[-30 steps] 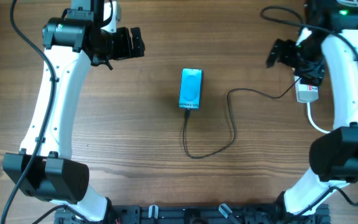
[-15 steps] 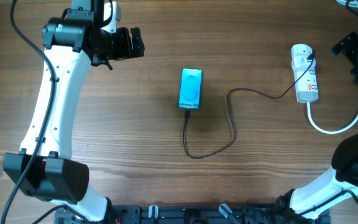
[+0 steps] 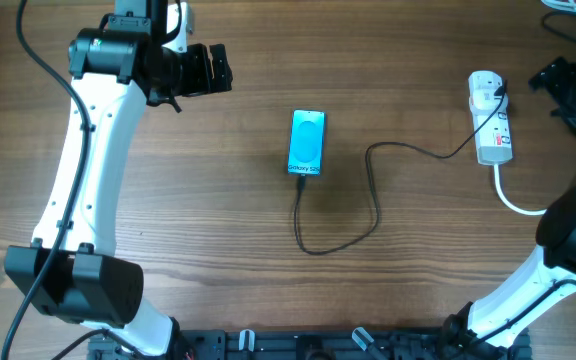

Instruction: Plug charger to phone and switch on socket

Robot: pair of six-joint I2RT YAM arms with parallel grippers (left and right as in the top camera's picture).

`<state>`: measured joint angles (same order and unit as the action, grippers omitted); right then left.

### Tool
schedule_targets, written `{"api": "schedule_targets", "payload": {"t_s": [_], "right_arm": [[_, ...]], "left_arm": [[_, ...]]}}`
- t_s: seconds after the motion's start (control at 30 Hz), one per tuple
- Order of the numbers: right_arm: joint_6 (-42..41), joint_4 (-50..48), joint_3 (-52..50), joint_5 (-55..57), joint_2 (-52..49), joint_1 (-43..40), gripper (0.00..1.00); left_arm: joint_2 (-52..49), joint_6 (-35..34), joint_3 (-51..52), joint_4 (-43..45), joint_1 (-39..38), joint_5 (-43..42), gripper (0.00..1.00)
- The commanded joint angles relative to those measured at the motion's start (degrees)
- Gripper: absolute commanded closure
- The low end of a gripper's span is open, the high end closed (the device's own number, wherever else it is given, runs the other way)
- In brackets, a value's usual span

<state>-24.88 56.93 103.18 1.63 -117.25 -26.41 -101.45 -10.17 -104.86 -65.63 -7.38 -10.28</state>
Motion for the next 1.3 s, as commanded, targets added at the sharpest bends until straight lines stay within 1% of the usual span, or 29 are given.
{"api": "schedule_targets", "payload": {"t_s": [0.0,0.2,0.37,0.47,0.5,0.8,1.03,1.13,1.27], "right_arm": [[-0.79,-4.09,-5.97,4.22,-1.68,0.09,0.0],[-0.85,-13.18,-13.92,2.25,-1.7,0.09,0.0],[-0.83,-17.38,-16.68,1.27,-1.7,0.09,0.0],[-3.76,-18.18,-16.68,0.92,-1.7,0.42,0.02],[-3.8,-18.43,-16.68,0.9,-1.7,0.66,0.0],[-3.78,-18.43,-16.68,1.99,-3.91,1.81,0.01],[-3.61,-18.36,-16.68,0.63,-5.22,1.81,0.0],[-3.54,-18.23,-16.68,-2.58,-5.22,1.81,0.0],[-3.56,-16.72,-16.68,-2.97,-5.22,1.81,0.0]], "left_arm": [[-0.13,0.31,-0.52,0.02,0.11,0.76,0.0],[-0.13,0.31,-0.52,0.0,0.11,0.76,0.0],[-0.13,0.31,-0.52,0.0,0.11,0.76,0.0],[-0.13,0.31,-0.52,0.0,0.11,0.76,0.0],[-0.13,0.31,-0.52,0.02,0.11,0.76,0.0],[-0.13,0.31,-0.52,0.0,0.11,0.76,0.0],[-0.13,0.31,-0.52,0.02,0.11,0.76,0.0],[-0.13,0.31,-0.52,0.02,0.11,0.76,0.0],[-0.13,0.31,-0.52,0.02,0.11,0.76,0.0]]}}
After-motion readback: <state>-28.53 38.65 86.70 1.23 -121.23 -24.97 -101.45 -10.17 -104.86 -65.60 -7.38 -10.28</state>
